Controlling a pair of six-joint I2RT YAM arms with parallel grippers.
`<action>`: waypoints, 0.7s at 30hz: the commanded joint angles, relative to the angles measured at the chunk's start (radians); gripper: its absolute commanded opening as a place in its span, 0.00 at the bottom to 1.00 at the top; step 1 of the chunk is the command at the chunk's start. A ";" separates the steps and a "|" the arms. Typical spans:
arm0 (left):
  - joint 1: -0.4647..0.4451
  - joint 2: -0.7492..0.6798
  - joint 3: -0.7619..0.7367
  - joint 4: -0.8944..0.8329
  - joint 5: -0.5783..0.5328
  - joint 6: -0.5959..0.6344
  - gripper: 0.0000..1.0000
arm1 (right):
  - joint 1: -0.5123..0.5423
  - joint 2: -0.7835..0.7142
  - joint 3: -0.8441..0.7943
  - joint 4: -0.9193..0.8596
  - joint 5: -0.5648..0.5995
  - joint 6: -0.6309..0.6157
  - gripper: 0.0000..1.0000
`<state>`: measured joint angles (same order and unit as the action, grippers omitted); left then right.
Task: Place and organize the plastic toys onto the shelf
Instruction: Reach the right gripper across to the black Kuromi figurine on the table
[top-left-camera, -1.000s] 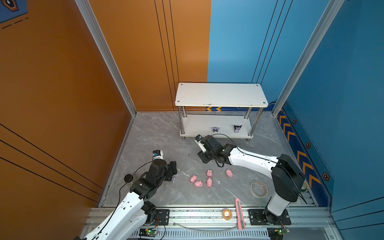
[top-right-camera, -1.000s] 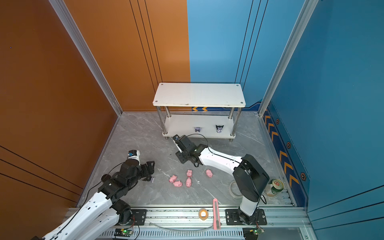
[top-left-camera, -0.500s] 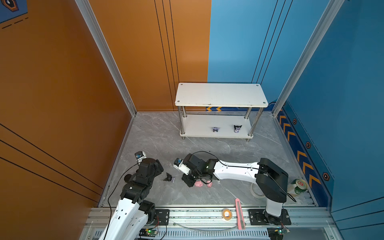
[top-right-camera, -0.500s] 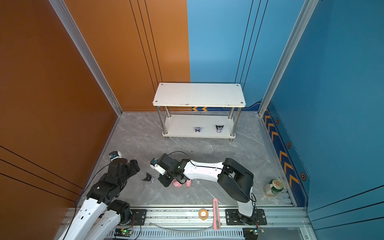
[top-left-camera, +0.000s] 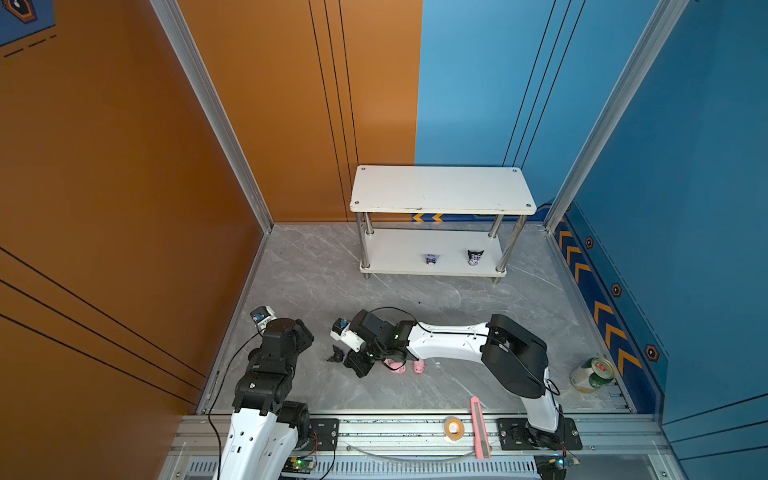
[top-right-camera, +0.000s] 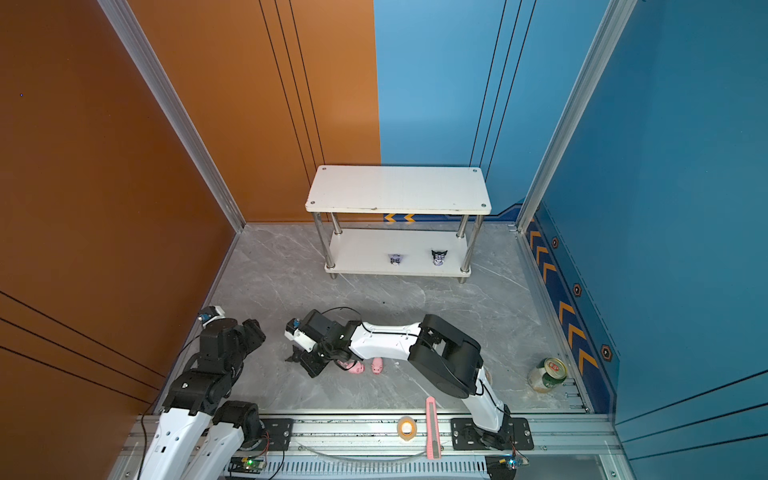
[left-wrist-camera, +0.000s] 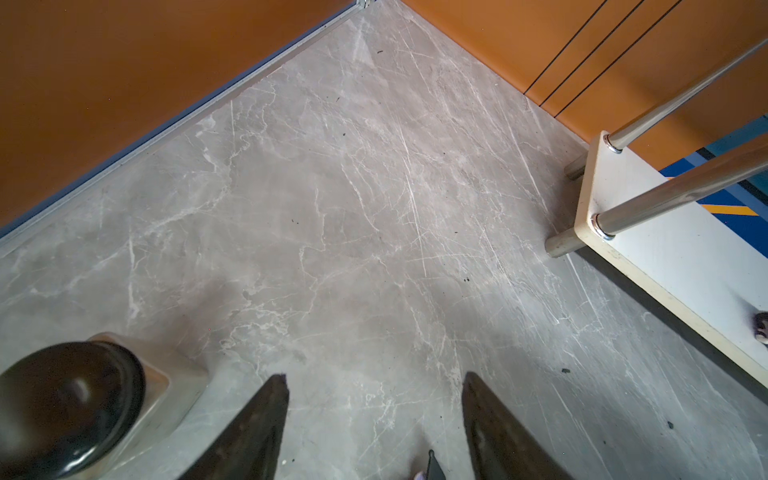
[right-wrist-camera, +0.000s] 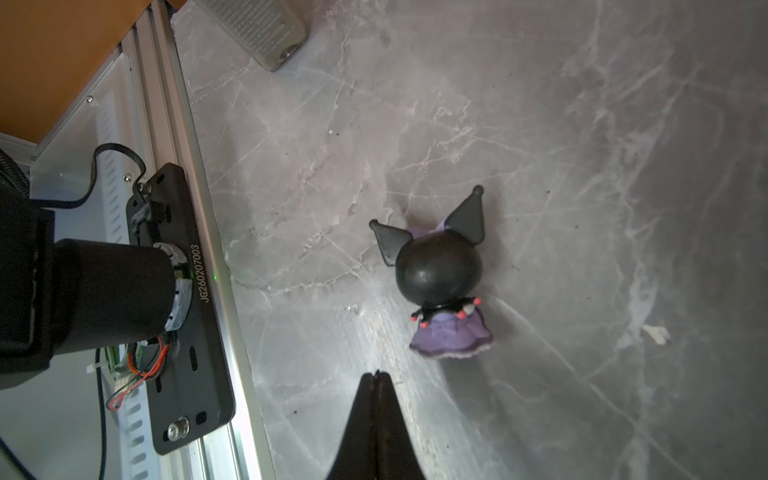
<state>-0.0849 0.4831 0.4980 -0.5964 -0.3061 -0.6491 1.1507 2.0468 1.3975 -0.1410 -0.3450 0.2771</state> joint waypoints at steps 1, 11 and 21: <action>0.014 0.007 -0.013 -0.004 0.047 0.000 0.68 | -0.019 0.021 0.036 0.015 -0.011 0.042 0.00; 0.033 0.027 -0.025 0.031 0.087 0.000 0.69 | -0.061 0.081 0.003 0.039 -0.023 0.089 0.00; 0.042 0.040 -0.038 0.049 0.109 -0.006 0.69 | -0.120 0.033 -0.096 0.069 -0.030 0.099 0.00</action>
<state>-0.0517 0.5171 0.4763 -0.5705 -0.2234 -0.6491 1.0412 2.1002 1.3205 -0.0566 -0.3935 0.3676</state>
